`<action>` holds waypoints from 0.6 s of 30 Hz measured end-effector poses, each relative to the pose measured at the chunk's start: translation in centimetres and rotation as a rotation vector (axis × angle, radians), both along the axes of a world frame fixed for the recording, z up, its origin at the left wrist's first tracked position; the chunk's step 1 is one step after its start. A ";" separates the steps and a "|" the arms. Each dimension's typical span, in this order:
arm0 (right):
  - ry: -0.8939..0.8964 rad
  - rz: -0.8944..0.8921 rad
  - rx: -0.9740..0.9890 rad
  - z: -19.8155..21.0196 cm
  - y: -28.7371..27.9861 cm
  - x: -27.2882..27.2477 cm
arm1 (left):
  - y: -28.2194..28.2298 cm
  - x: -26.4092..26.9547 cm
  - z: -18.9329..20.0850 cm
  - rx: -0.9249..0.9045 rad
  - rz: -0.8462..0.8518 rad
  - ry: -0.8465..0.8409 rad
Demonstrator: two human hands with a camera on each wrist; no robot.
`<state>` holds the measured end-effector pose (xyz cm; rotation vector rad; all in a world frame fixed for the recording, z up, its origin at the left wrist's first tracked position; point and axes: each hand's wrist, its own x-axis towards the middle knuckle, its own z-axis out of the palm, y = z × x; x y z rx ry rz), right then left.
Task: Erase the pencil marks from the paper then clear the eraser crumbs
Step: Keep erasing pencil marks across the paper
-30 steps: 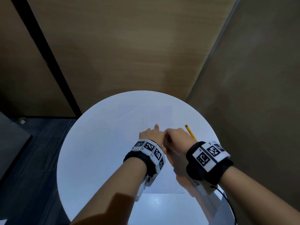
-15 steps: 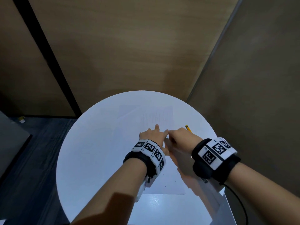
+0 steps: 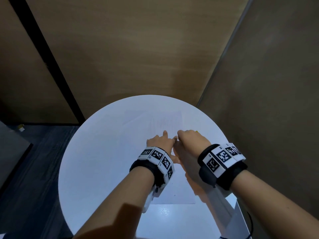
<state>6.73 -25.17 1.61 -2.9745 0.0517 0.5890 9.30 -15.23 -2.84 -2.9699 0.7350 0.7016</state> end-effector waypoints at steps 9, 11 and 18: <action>-0.056 -0.089 0.360 0.0 -3.3 -0.2 | 0.2 0.3 0.4 0.028 -0.028 0.024; -0.131 -0.189 0.449 0.0 -3.5 0.3 | 0.3 0.3 0.5 0.029 -0.033 0.027; -0.185 -0.254 0.453 -1.1 -3.4 1.2 | 0.2 0.4 0.7 0.045 -0.031 0.031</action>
